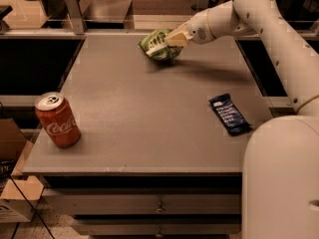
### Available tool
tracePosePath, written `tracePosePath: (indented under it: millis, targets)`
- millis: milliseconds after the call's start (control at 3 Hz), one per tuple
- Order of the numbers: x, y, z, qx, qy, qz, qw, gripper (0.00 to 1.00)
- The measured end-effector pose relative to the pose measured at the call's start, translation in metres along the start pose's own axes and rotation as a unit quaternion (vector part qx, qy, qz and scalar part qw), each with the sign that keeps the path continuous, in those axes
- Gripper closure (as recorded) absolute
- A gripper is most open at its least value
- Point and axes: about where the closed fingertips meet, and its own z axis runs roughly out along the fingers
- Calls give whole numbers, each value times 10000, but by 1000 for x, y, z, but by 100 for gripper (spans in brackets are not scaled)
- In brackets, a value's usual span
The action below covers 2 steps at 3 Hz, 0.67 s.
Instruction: Move green jalapeno chip bag near coke can
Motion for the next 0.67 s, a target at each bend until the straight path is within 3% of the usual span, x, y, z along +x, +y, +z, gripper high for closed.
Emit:
tracePosePath:
  millis: [333, 667]
  targets:
    - [-21, 54, 1, -519, -87, -419, 9977, 100]
    - [-51, 115, -19, -923, -345, -768, 9922, 100]
